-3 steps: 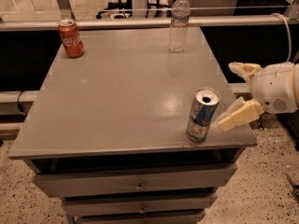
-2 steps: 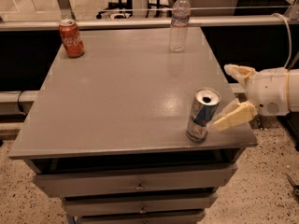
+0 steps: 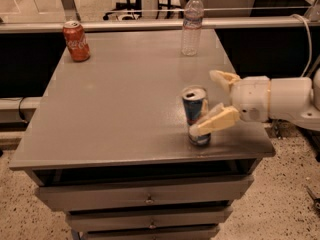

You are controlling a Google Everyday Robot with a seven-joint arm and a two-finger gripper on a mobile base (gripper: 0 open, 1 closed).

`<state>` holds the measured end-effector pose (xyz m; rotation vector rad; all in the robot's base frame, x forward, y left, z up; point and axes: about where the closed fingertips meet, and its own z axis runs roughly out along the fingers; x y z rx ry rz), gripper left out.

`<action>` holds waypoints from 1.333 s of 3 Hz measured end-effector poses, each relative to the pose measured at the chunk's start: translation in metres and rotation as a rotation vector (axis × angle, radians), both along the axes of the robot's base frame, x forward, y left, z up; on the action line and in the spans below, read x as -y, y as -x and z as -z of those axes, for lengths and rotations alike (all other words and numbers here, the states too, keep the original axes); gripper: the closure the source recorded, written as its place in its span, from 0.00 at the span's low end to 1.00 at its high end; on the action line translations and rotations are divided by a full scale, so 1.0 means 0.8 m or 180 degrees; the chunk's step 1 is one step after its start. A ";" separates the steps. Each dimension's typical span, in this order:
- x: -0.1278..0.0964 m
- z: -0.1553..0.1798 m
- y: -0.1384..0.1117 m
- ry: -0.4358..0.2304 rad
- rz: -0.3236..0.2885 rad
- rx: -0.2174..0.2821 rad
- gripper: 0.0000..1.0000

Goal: Knock redbull can over

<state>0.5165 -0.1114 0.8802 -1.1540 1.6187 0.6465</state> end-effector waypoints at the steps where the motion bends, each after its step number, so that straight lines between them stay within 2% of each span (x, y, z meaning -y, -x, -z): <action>1: -0.055 -0.005 -0.026 -0.0205 -0.0164 0.0044 0.00; 2: -0.083 -0.010 -0.043 -0.0280 -0.0227 0.0076 0.00; 3: -0.086 -0.019 -0.055 -0.0275 -0.0211 0.0114 0.00; 4: -0.071 -0.029 -0.056 -0.0208 -0.0180 0.0149 0.00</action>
Offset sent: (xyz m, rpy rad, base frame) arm 0.0518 0.0866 0.0101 0.1165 -0.0341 0.0841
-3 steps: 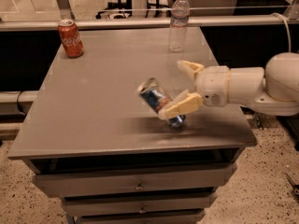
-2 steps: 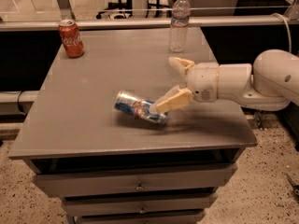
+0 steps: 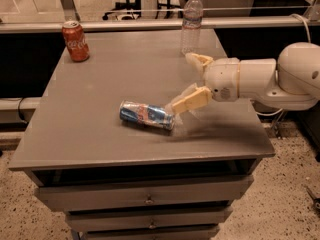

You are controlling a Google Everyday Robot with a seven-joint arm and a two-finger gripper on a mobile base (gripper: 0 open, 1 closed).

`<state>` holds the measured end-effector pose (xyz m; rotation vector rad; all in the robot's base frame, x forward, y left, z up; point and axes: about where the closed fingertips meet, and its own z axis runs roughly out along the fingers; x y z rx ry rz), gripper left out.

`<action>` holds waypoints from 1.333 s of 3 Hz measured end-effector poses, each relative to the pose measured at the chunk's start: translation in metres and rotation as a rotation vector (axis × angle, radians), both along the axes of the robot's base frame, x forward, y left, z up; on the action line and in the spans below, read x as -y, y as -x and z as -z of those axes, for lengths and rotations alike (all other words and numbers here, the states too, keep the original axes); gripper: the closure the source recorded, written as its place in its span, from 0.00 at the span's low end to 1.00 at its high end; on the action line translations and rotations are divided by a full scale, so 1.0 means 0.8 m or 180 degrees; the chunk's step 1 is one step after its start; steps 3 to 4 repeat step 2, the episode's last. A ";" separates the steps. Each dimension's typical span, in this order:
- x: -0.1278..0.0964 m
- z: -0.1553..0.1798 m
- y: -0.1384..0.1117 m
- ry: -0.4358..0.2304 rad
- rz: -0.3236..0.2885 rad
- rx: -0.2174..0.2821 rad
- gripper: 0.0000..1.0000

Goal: Knock redbull can over

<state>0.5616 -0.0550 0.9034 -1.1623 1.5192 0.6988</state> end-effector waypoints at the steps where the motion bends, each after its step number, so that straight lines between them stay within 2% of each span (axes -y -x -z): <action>1: 0.044 -0.016 0.016 0.0229 -0.0010 0.0070 0.00; 2: 0.122 -0.041 0.048 0.0645 0.0045 0.0093 0.00; 4: 0.122 -0.041 0.048 0.0645 0.0045 0.0093 0.00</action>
Offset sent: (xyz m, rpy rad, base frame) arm -0.0751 -0.1928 0.0571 -0.3834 -0.0231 -0.0502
